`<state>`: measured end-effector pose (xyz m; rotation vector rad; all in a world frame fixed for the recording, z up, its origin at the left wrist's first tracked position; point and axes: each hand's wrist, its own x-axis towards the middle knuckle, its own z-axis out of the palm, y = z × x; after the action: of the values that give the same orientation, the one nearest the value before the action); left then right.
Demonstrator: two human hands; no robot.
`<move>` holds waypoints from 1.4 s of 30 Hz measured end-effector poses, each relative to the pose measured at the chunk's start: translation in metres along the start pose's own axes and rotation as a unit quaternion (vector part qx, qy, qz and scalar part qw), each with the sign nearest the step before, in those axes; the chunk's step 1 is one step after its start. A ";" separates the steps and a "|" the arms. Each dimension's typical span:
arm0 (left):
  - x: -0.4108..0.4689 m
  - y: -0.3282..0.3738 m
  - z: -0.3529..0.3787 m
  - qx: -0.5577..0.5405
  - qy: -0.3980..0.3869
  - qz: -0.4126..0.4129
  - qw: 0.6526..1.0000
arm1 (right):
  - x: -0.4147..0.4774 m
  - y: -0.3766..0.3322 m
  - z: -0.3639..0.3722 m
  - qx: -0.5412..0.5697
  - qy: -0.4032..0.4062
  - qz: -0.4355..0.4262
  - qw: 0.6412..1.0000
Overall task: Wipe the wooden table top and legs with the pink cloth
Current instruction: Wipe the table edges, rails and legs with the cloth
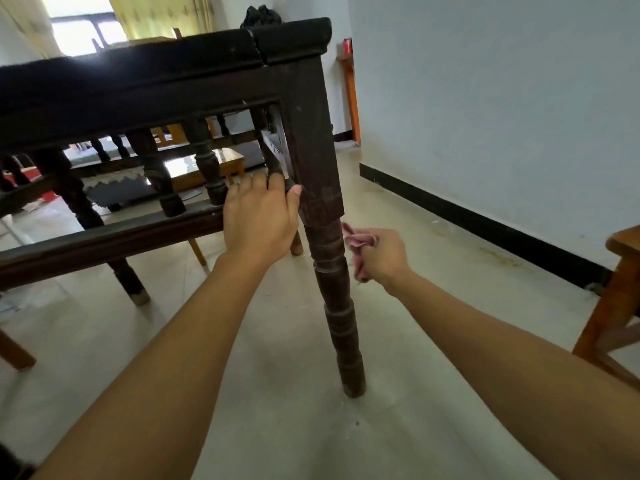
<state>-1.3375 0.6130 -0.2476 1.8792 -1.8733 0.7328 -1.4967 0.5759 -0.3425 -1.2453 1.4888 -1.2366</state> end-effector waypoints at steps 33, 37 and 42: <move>-0.002 -0.002 0.002 0.016 0.009 0.011 1.000 | -0.119 0.100 0.073 -0.233 -0.085 -0.357 0.900; -0.003 -0.004 0.005 0.017 0.022 0.024 0.999 | -0.097 0.092 0.070 -0.256 -0.012 -0.497 0.829; -0.001 -0.004 0.005 0.028 0.034 0.028 0.999 | -0.040 0.042 0.043 -0.416 0.040 -0.529 0.739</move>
<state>-1.3329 0.6110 -0.2525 1.8183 -1.8877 0.8644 -1.4558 0.6093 -0.3913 -2.9632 1.4165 -1.2622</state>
